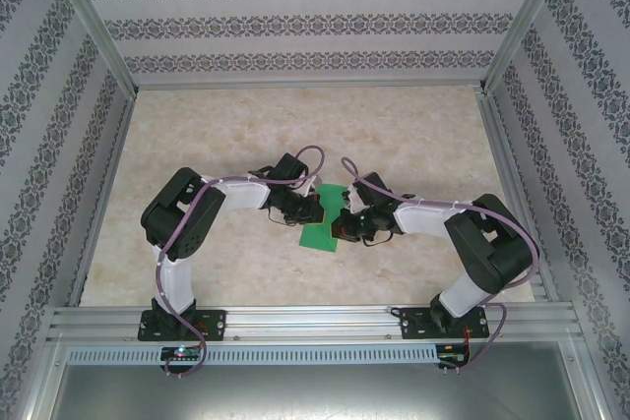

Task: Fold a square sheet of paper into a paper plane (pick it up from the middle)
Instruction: Fold the triangle a second time at the center of the table.

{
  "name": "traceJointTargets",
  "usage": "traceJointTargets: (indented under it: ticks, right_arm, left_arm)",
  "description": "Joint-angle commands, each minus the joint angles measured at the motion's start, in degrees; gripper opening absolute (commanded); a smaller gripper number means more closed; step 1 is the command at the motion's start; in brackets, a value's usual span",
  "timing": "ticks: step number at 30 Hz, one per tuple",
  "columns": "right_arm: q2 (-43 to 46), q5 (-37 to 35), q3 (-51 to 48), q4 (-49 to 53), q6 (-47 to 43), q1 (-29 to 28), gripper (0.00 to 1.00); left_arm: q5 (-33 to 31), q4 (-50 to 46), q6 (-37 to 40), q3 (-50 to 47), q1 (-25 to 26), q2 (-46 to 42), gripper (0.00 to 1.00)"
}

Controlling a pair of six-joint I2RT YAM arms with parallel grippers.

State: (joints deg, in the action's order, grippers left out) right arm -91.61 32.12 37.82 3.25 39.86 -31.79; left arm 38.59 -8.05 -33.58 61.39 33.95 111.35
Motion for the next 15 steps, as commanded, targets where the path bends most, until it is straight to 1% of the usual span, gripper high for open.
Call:
traceJointTargets:
  ticks: [1,5,9,15]
  right_arm:
    - [-0.1,-1.3,-1.3,0.5,-2.4,0.4,0.01]
    - [2.9,-1.2,-2.9,0.8,-1.7,0.6,0.02]
    - [6.1,-1.2,-0.9,2.4,-2.0,2.2,0.03]
    - [3.8,-2.2,4.5,6.2,-6.3,4.6,0.13]
  left_arm:
    - [-6.9,-4.1,2.2,-0.6,-1.3,3.3,0.05]
    - [-5.7,-4.0,2.2,0.0,-1.2,3.2,0.05]
    - [-4.5,-4.5,2.4,1.0,-1.3,3.1,0.06]
    - [-3.5,-5.6,2.7,2.4,-1.3,1.9,0.07]
